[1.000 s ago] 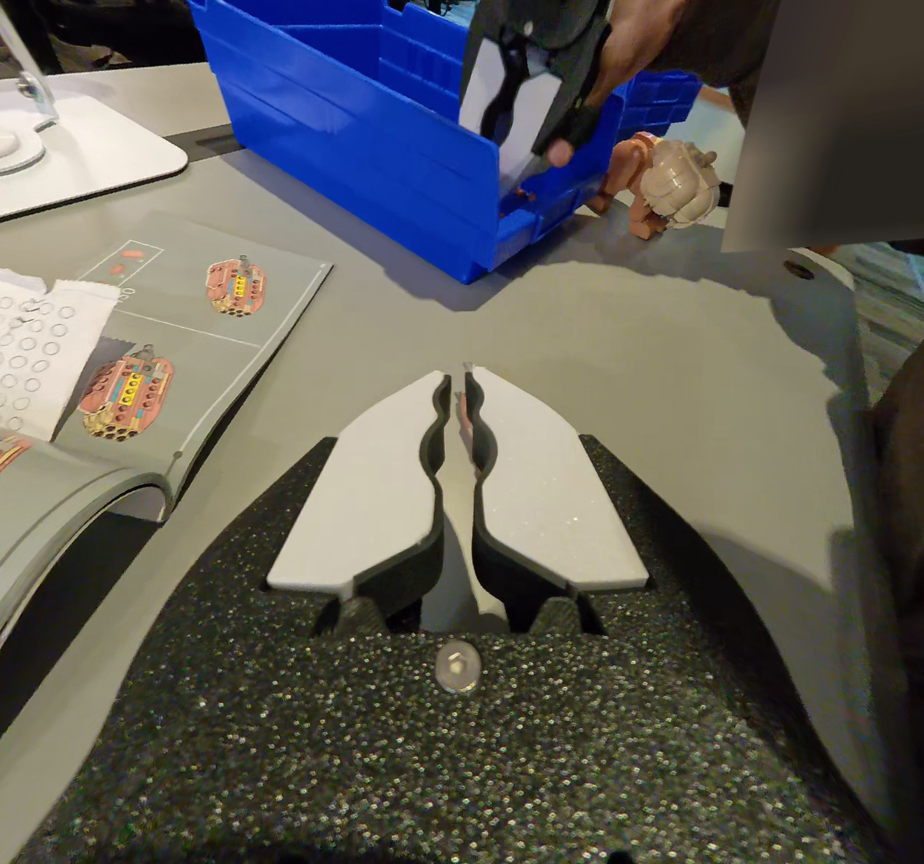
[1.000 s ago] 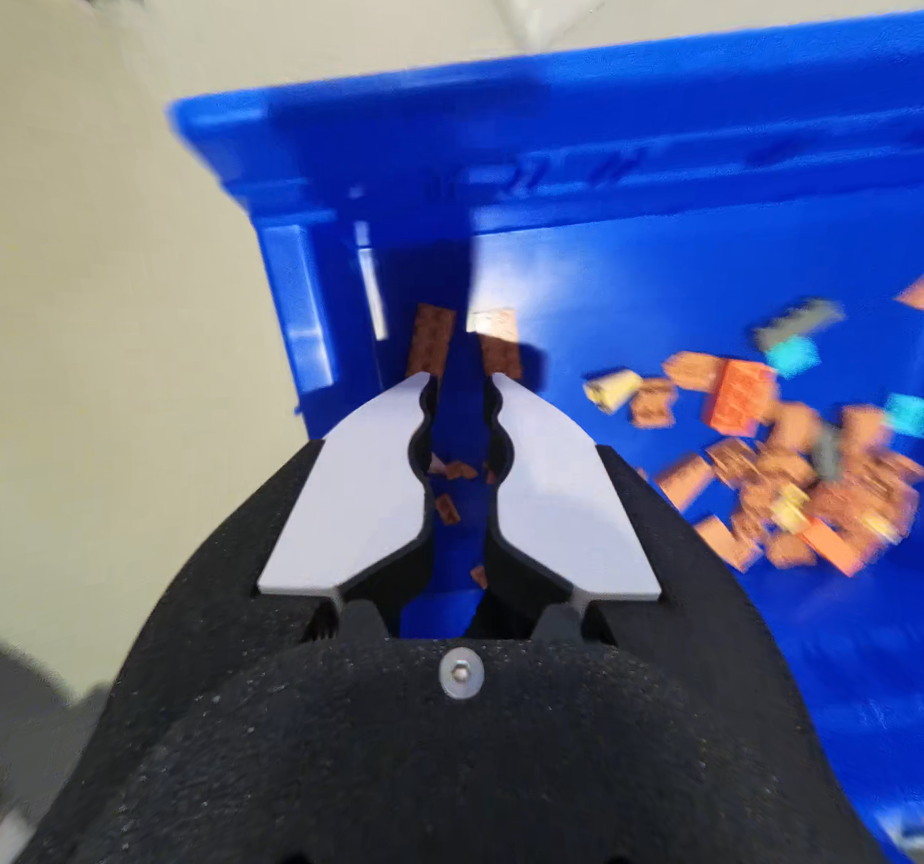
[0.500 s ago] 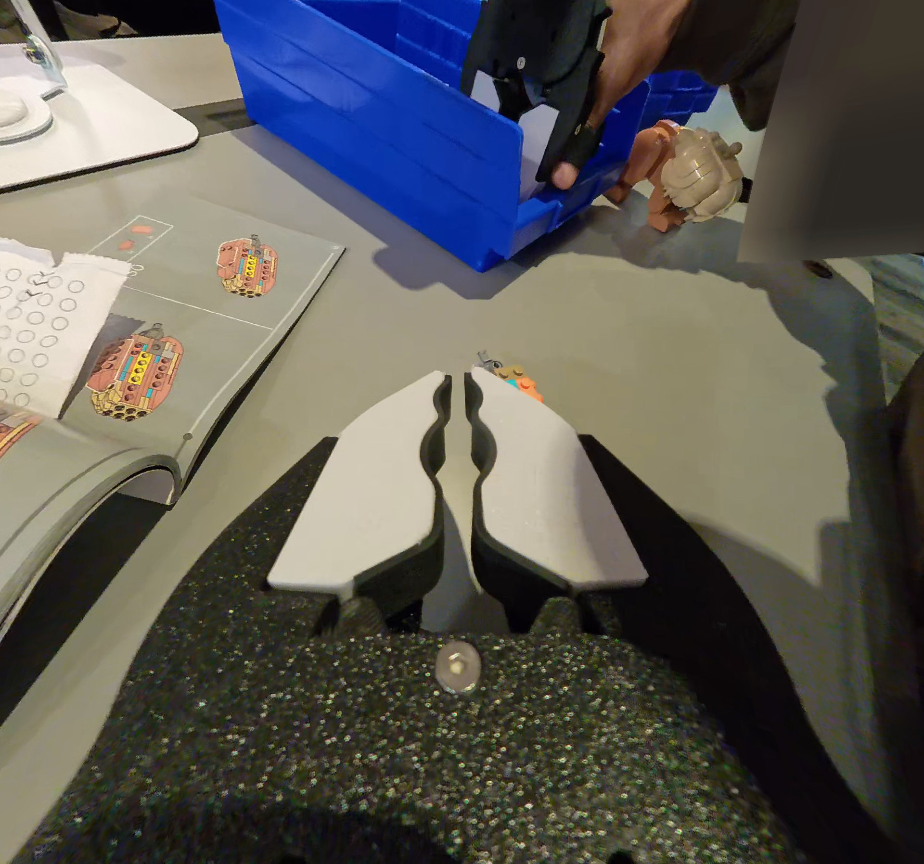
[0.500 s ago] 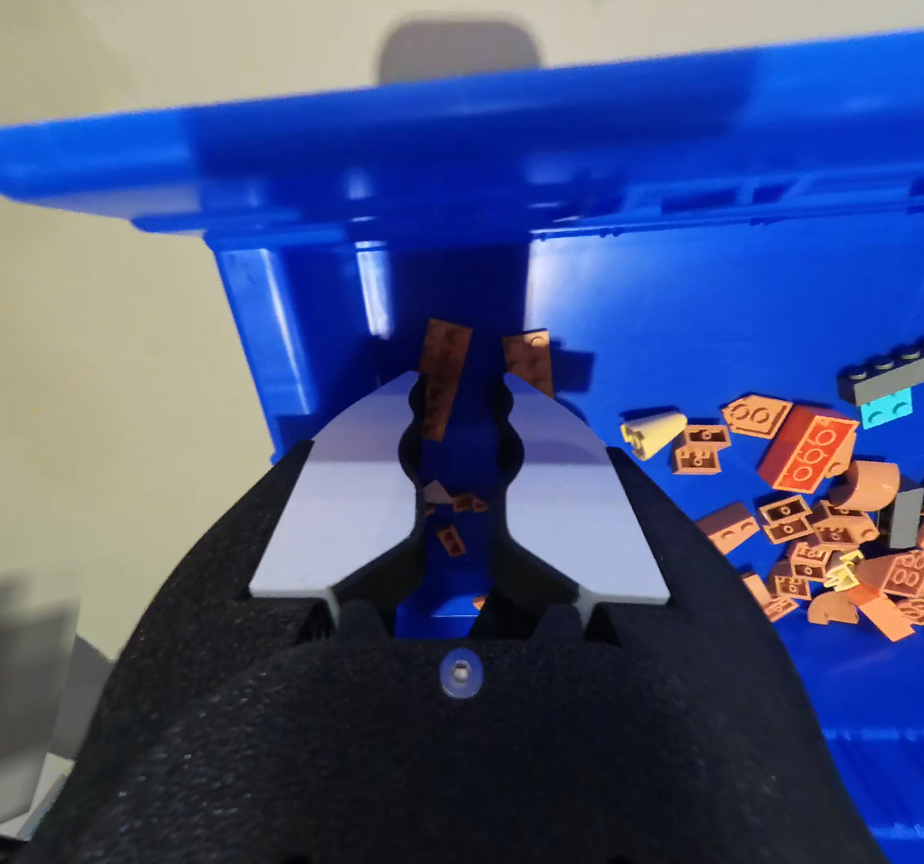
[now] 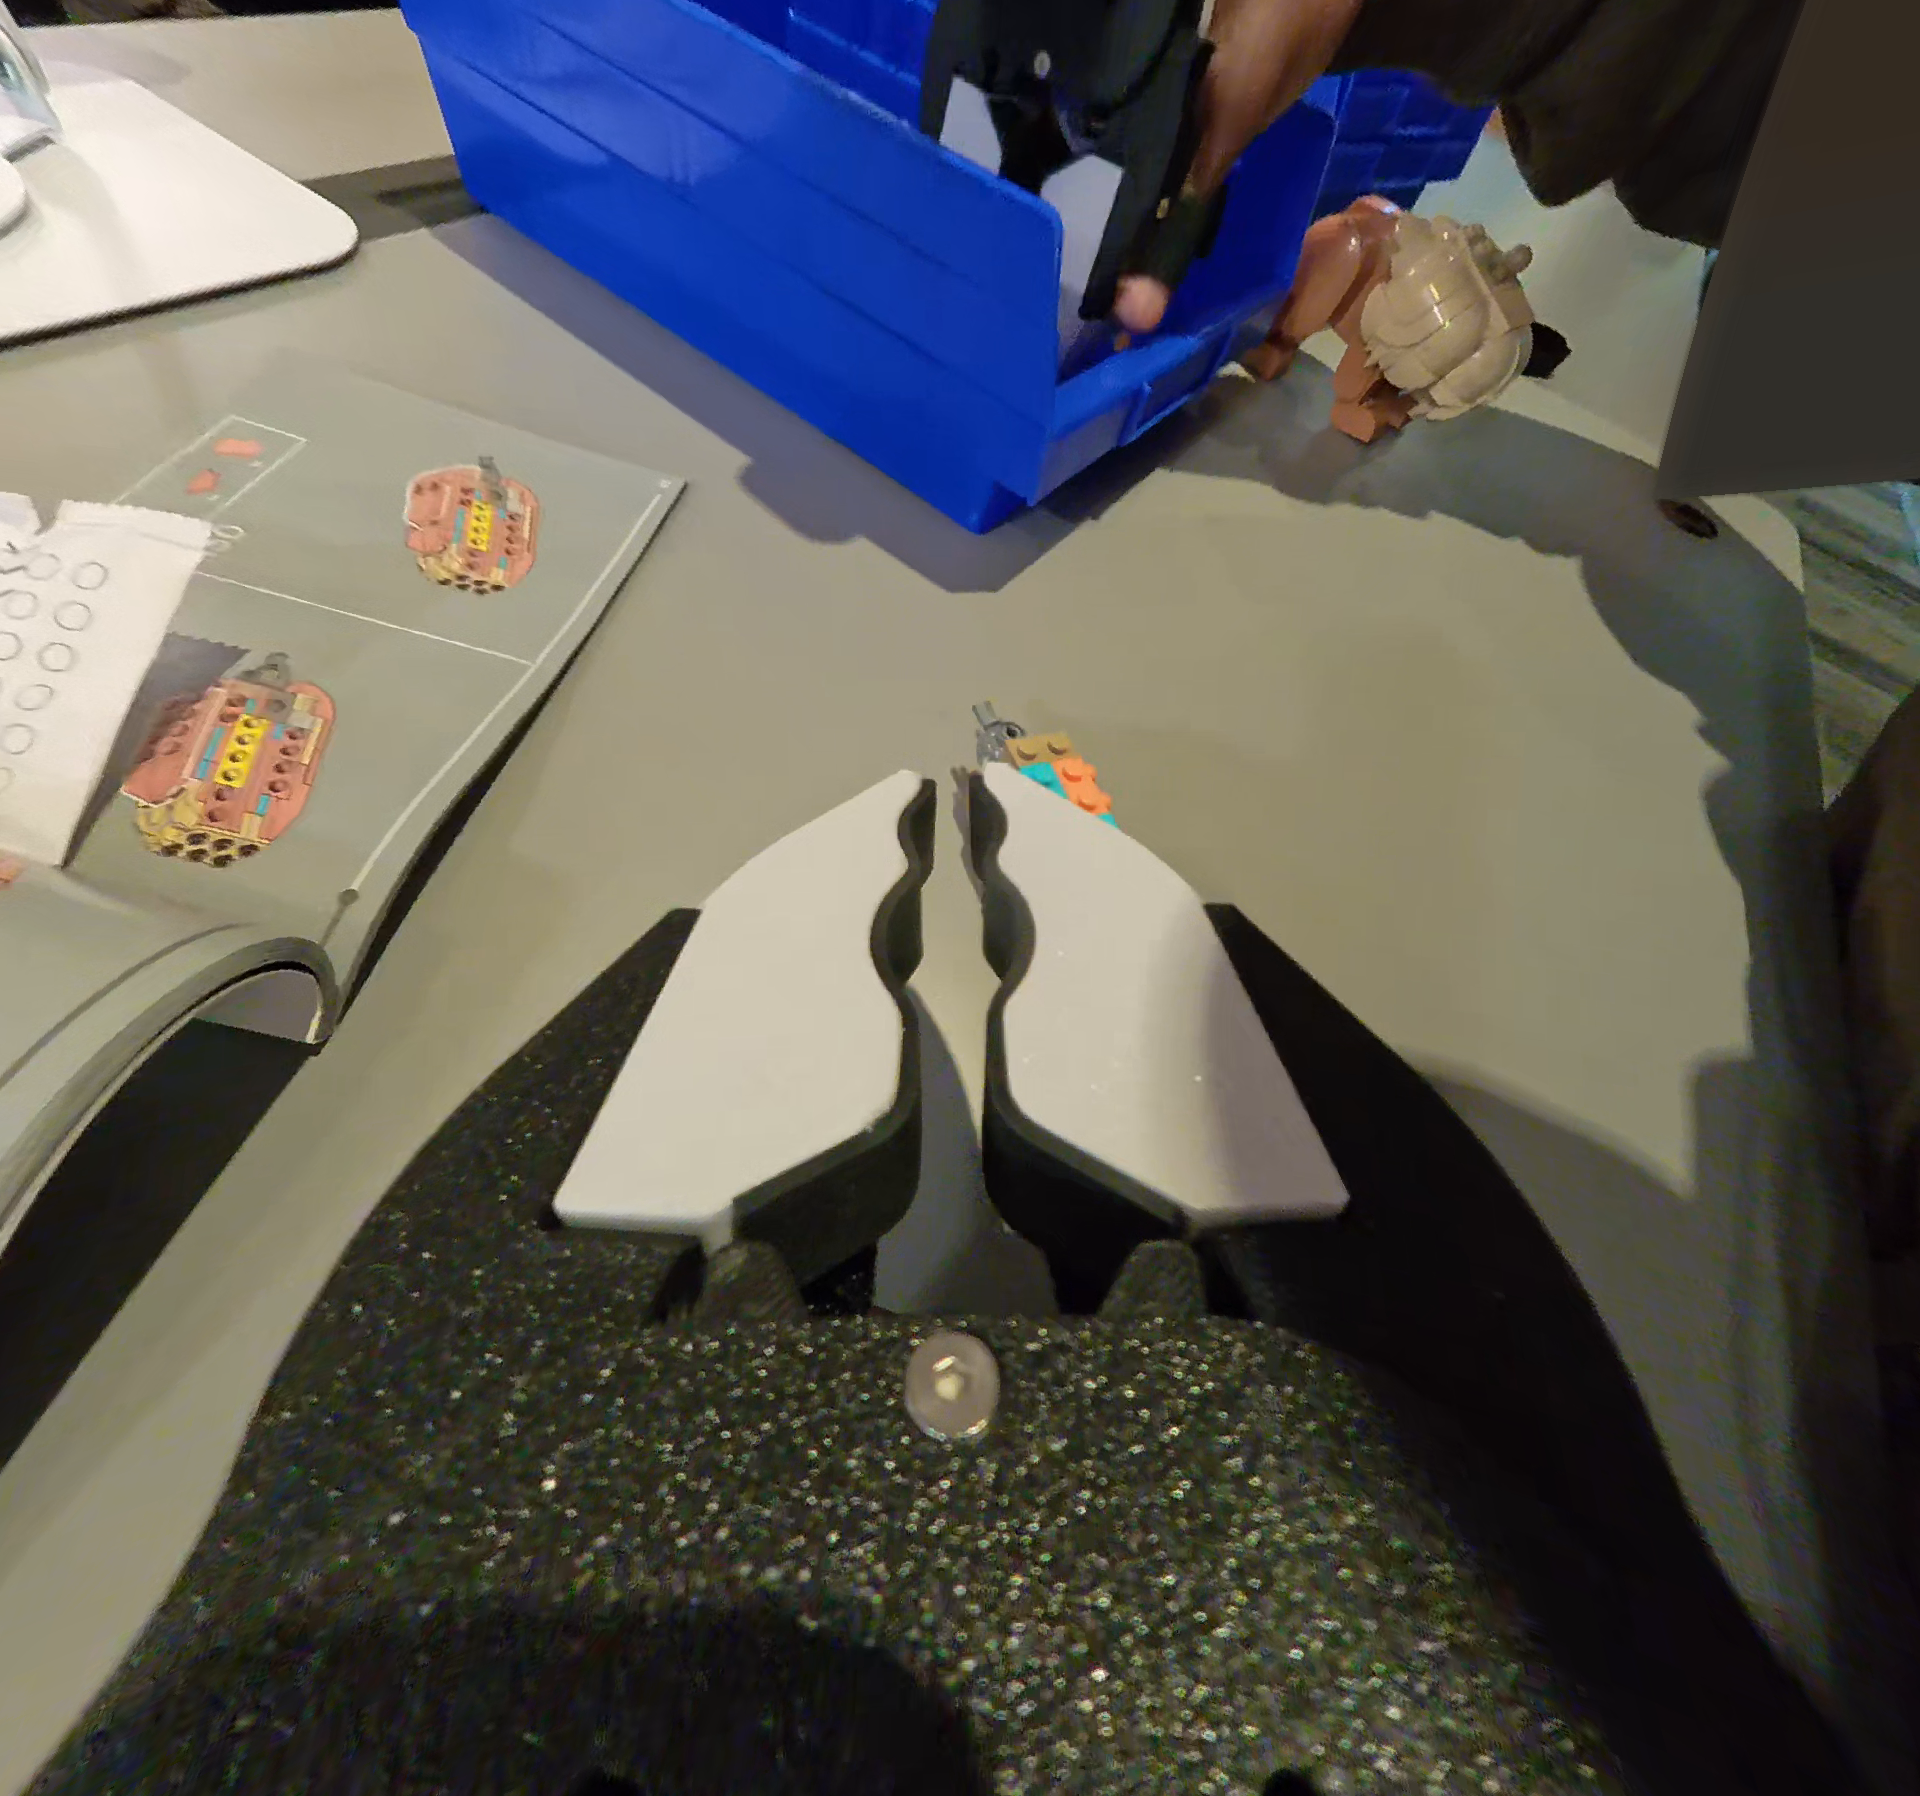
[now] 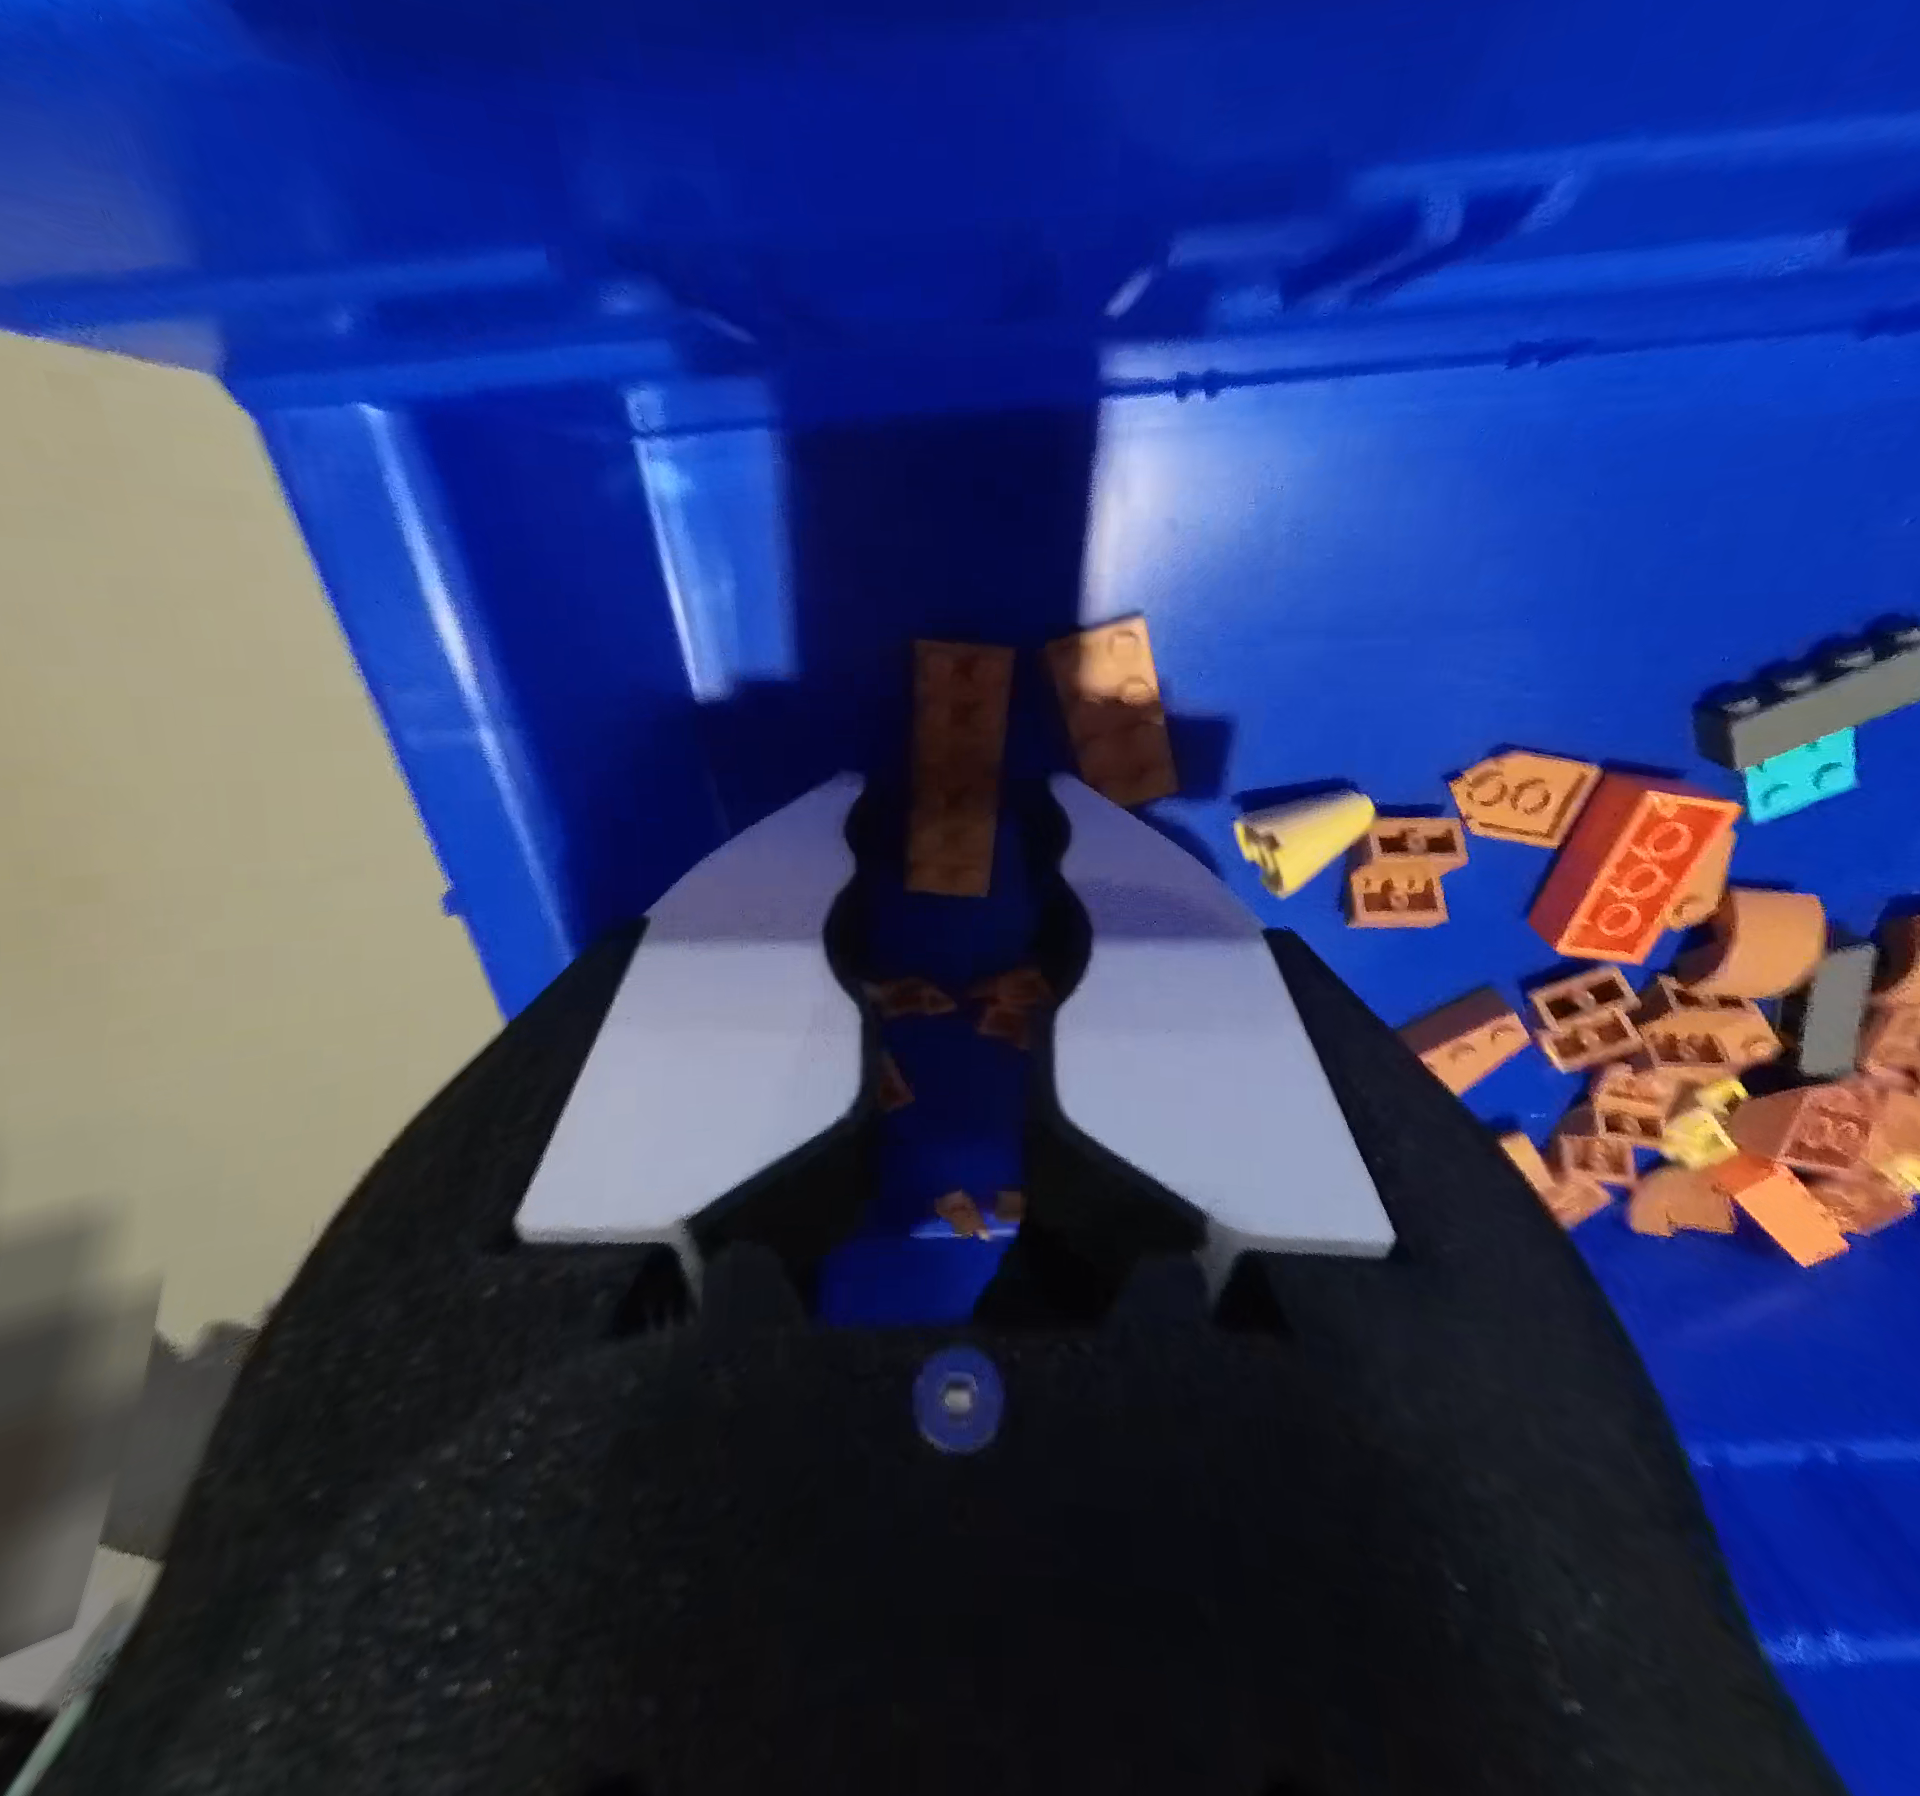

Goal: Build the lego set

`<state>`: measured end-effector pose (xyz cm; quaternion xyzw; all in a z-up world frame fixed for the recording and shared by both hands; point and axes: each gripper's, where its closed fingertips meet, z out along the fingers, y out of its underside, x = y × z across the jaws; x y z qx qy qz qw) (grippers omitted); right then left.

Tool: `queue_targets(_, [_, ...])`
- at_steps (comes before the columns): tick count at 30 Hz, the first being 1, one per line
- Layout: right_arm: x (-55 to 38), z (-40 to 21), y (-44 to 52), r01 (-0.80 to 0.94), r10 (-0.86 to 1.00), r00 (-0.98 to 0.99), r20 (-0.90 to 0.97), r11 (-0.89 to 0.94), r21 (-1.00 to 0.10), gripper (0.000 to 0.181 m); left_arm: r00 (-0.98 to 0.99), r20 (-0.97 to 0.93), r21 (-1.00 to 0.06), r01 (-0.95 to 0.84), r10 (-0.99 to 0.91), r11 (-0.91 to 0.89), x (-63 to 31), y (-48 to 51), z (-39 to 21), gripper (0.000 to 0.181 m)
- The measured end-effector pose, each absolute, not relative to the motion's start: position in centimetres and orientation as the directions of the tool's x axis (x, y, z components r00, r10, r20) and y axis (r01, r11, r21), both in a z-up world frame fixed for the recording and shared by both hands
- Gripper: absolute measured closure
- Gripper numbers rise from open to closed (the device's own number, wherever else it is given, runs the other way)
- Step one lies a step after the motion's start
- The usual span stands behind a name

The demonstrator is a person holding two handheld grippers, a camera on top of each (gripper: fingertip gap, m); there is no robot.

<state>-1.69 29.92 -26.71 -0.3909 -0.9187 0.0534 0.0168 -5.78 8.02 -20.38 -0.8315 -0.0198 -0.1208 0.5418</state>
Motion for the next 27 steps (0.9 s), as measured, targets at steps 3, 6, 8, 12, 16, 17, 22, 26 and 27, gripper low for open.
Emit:
queue_targets(3, [-1.8,-26.6,29.7,0.716,0.72,-0.694,-0.007,0.69,-0.108,0.159,0.968,0.223,-0.883,0.152,-0.114,-0.444,-5.2,7.8,-20.9,0.166])
queue_targets(6, [-1.7,-26.5,29.7,0.723,0.726,-0.688,-0.008,0.683,-0.107,0.164,0.97,0.217,-0.871,0.142,-0.108,-0.47,-4.9,7.2,-21.2,0.148])
queue_targets(8, [-1.8,-26.5,29.8,0.731,0.735,-0.678,-0.01,0.674,-0.106,0.165,0.973,0.215,-0.858,0.145,-0.089,-0.492,-4.7,6.6,-21.3,0.132])
queue_targets(12, [-1.9,-26.4,29.9,0.738,0.742,-0.671,-0.015,0.665,-0.117,0.165,0.977,0.209,-0.855,0.158,-0.05,-0.495,-3.4,6.1,-21.4,0.125])
queue_targets(16, [-2.0,-26.3,30.1,0.737,0.742,-0.67,-0.018,0.662,-0.133,0.165,0.988,0.154,-0.803,0.106,-0.032,-0.586,-1.8,6.0,-23.8,0.125])
queue_targets(17, [-2.0,-26.3,30.3,0.736,0.741,-0.671,-0.013,0.664,-0.135,0.165,0.991,0.13,-0.791,0.089,-0.024,-0.605,-1.6,6.1,-24.3,0.126])
queue_targets(22, [-2.4,-25.5,31.3,0.735,0.747,-0.664,0.044,0.662,-0.147,0.165,0.999,0.031,-0.758,0.033,0.015,-0.651,-2.0,6.5,-25.4,0.157])
queue_targets(26, [-2.5,-22.7,31.8,0.724,0.748,-0.652,0.12,0.662,-0.192,0.165,1.0,0.009,-0.76,0.0,-0.011,-0.65,-2.4,7.1,-25.4,0.159])
queue_targets(27, [-2.5,-21.7,31.6,0.716,0.745,-0.652,0.14,0.666,-0.21,0.165,1.0,0.007,-0.76,-0.01,-0.023,-0.65,-2.4,7.2,-25.4,0.159])
